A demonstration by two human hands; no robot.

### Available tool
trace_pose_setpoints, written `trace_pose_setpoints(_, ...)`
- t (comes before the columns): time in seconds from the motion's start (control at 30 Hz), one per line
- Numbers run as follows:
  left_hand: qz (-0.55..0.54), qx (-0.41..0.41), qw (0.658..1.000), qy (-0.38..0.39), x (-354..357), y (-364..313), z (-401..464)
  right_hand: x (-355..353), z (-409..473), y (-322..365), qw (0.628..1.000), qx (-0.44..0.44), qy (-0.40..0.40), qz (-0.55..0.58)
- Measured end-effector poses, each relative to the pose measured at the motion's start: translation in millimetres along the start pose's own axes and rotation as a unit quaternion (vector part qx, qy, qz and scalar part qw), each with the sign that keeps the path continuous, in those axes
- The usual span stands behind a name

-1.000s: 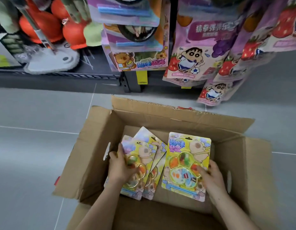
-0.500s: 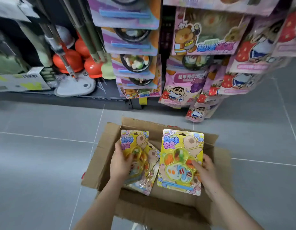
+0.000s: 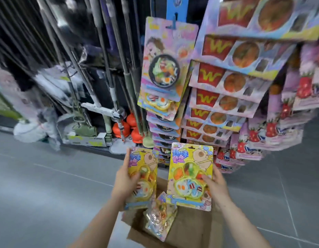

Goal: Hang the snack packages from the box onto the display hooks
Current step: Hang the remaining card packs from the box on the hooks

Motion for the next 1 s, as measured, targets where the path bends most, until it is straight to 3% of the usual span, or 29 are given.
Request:
trace_pose_setpoints(0.43, -0.052, 0.113, 0.987, -0.106, -215.8, -164.8, 3.3, 94.2, -88.2, 251.7, 0.979, -0.179, 0.094, -0.003)
trace_pose_setpoints(0.8, -0.048, 0.245, 0.965, -0.084, -338.6, -231.5, 95.5, 165.8, -89.9, 373.8, 0.951, -0.301, -0.023, 0.073)
trace_pose_setpoints(1.0, -0.052, 0.289, 0.955, -0.052, -352.8, -261.5, 130.2, 174.0, -71.9, 403.4, 0.942, -0.314, -0.084, 0.079)
Point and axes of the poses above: each hand's wrist, its own z-axis towards the middle knuckle, its own x-axis out of the palm, y = z × x, the point moved 9 cm from there along z, towards the middle knuckle, and after that the axes turned 7 degrees about z, right-handed, at the moved point
